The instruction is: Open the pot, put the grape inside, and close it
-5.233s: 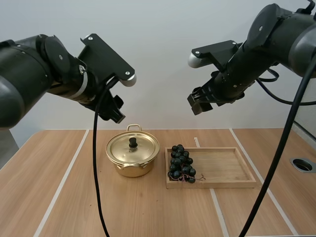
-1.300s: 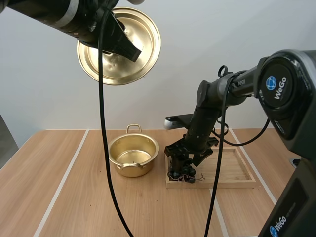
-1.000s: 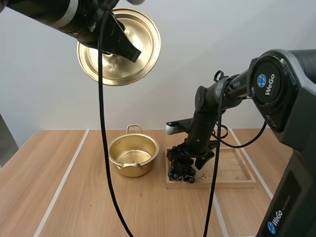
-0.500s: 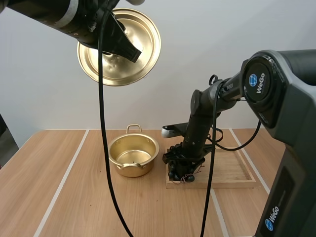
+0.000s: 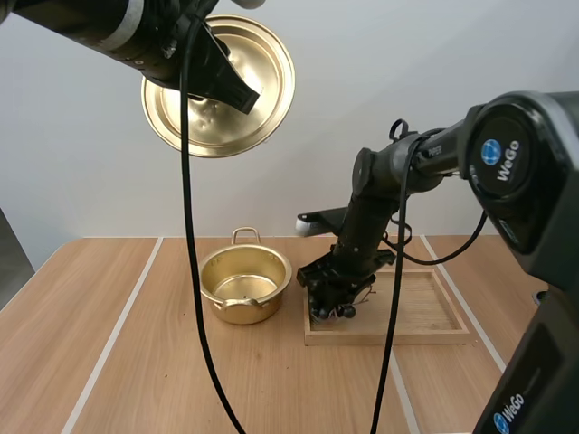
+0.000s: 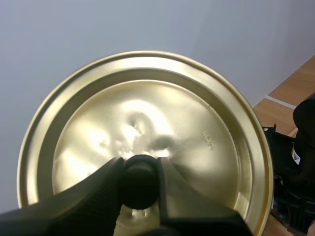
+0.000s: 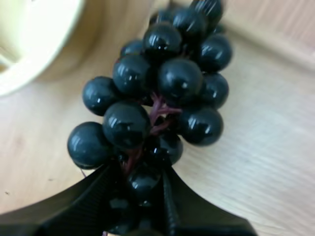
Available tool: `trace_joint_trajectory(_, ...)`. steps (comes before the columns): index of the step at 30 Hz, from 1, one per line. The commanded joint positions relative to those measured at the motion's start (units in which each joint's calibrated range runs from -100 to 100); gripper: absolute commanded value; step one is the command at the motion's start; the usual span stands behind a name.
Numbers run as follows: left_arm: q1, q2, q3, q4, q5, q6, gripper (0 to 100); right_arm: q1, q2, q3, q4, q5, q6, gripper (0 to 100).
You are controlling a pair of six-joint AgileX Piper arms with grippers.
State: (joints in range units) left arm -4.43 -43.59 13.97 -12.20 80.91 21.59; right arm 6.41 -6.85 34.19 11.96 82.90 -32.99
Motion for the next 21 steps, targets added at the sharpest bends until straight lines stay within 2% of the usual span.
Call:
trace_joint_trajectory(1,-0.24,-0.37,-0.60,-0.75,-1.42,-0.63,0,0.02,-4.45,-1.70,-0.23,1.80,-0.15,0)
trace_joint_trajectory(12,-0.24,-1.15,-6.99,-0.75,-1.42,-3.21,0,0.02,-12.59,-10.86,-1.03,12.00,-1.74,0)
trace_joint_trajectory(19,-0.24,-4.20,-12.54,-1.21,-1.42,-4.35,0,0.33,-12.40,-14.92,6.82,13.53,-6.59,0)
trace_joint_trajectory(21,-0.24,-5.19,-13.60,-1.21,-1.42,-4.82,0,1.28,-11.50,-15.35,6.94,13.96,-6.59,0)
